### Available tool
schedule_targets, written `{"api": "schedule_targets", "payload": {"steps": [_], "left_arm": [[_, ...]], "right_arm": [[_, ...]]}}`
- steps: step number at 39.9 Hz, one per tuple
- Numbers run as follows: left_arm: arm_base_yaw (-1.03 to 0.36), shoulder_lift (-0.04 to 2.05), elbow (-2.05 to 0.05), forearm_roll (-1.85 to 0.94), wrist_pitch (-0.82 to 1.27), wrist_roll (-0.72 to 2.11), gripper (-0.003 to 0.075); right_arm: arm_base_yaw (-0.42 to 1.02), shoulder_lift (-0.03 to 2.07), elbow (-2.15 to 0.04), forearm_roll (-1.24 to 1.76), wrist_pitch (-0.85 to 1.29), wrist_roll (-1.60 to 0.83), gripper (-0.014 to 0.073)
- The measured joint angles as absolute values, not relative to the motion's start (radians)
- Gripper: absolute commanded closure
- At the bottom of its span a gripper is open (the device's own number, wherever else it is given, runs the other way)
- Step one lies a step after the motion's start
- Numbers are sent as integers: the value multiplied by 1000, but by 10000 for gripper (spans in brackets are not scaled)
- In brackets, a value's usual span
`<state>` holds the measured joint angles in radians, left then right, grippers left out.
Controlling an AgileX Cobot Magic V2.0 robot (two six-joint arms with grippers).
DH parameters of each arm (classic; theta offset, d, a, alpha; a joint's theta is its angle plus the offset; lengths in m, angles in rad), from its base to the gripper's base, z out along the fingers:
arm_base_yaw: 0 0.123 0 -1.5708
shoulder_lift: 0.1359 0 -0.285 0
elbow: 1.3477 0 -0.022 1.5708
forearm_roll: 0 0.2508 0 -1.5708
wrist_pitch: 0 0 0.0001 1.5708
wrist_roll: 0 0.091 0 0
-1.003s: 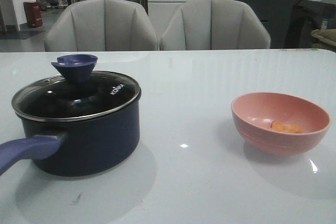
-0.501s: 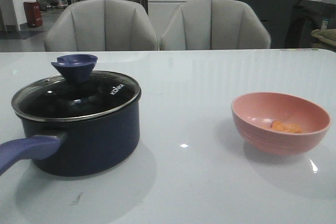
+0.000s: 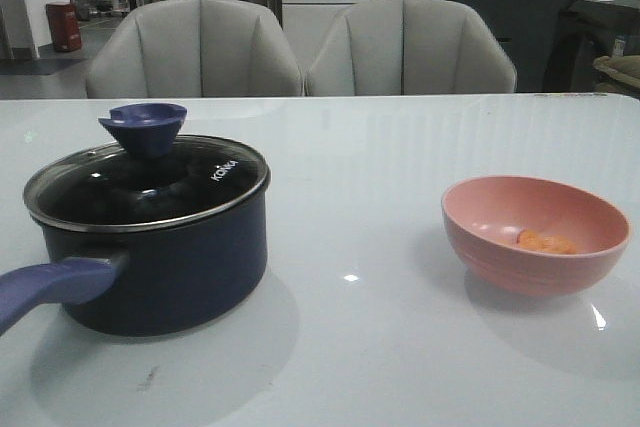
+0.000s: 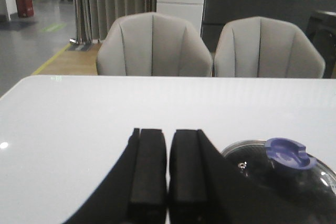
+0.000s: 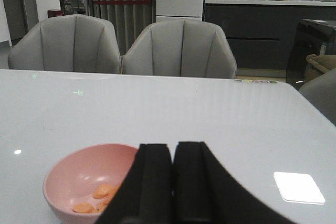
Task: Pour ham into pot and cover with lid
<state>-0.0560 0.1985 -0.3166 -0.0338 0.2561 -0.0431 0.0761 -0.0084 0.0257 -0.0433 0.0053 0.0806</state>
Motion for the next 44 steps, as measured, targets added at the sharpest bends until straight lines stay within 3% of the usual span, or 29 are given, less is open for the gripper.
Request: {"api": "schedule_targets", "payload": {"steps": [19,23,32,44], "left_arm": [[-56,345,-331,-38,274,-43,592],[-56,352,-331,-38,276,-43,521],[-56,352,-331,-38,278,-43,242],[-56,352,-331,-42,282,-43,227]], "right_arm": [[76,-8,26,-43,5,81,452],[76,-8,26,-43,5,81,452],[76,-8,26,-43,5,81,452],[76,-8,26,-43,5,81,452]]}}
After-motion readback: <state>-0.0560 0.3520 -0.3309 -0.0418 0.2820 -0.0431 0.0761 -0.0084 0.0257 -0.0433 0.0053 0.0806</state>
